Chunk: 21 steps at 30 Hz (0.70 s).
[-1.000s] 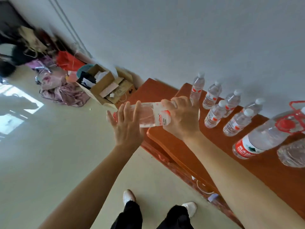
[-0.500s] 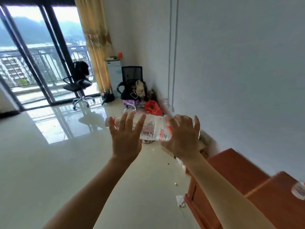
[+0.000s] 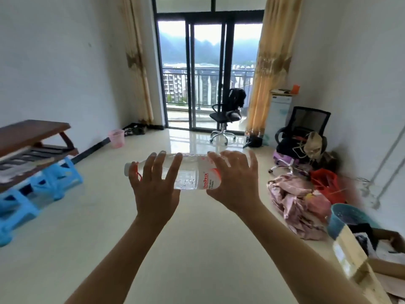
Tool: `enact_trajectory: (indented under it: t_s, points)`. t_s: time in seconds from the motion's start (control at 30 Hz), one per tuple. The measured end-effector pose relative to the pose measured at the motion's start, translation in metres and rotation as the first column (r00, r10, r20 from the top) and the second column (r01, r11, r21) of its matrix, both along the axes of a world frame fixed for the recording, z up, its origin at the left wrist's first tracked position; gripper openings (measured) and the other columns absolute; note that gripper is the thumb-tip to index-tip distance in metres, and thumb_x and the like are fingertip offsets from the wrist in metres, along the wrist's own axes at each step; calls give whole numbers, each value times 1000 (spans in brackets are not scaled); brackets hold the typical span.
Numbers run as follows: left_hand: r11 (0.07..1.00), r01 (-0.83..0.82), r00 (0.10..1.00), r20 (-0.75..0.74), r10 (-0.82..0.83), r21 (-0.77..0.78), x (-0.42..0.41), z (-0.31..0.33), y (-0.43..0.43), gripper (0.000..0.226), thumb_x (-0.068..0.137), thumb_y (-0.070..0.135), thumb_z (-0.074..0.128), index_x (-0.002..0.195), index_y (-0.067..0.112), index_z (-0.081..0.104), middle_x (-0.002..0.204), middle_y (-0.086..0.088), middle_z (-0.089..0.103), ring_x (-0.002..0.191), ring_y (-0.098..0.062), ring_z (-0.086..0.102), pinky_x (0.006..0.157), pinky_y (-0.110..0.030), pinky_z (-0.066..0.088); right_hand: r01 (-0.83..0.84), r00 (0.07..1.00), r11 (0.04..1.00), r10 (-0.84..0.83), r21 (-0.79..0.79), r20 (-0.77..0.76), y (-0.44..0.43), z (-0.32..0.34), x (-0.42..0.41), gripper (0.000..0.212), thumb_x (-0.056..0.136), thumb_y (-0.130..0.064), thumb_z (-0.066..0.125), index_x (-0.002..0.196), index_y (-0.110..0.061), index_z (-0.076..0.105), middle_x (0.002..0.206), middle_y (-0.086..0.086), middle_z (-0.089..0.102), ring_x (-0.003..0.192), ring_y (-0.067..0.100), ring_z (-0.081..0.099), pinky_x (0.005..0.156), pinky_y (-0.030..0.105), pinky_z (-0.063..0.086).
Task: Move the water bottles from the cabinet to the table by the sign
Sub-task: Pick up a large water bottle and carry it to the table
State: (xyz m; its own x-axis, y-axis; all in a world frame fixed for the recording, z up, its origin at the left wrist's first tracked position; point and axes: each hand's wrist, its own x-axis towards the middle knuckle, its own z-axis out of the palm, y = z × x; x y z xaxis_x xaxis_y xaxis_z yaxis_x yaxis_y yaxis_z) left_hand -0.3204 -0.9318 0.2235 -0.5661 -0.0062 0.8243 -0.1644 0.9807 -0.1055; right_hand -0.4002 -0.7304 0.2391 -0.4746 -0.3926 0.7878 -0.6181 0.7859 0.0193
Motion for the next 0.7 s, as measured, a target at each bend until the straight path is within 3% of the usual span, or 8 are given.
enact_trajectory:
  t_s: [0.2,0.37,0.6,0.7]
  points:
    - [975,-223,975,-12,223,-10,-73,15,-141,106,59,28,95,149,24,40,143,-19,49,133,-39,43,109,-64,27,-244,970,968,244,-48,-17,-166,6,-121,77,67,-55,79,135,-26,59,126,6,63,122,31,53,118,64,23]
    - [918,-393,920,-19,392,-56,-106,35,-241,107,57,33,97,148,23,40,142,-22,52,130,-42,49,108,-65,29,-424,906,905,424,-42,-6,-296,20,-193,81,64,-59,81,135,-26,59,128,7,63,122,33,54,118,66,24]
    - [759,-651,758,55,651,-18,-91,18,-396,97,59,30,94,143,21,46,141,-21,54,128,-42,53,106,-64,29,-651,756,759,648,5,93,-501,6,-208,93,53,-58,90,136,-29,57,125,4,62,119,29,56,115,65,28]
    - [697,-717,697,12,717,-3,-89,8,-469,93,60,30,94,142,18,52,140,-21,54,126,-42,53,106,-64,30,-708,705,706,704,17,86,-591,0,-212,95,52,-57,91,135,-29,57,125,5,62,119,30,55,115,66,28]
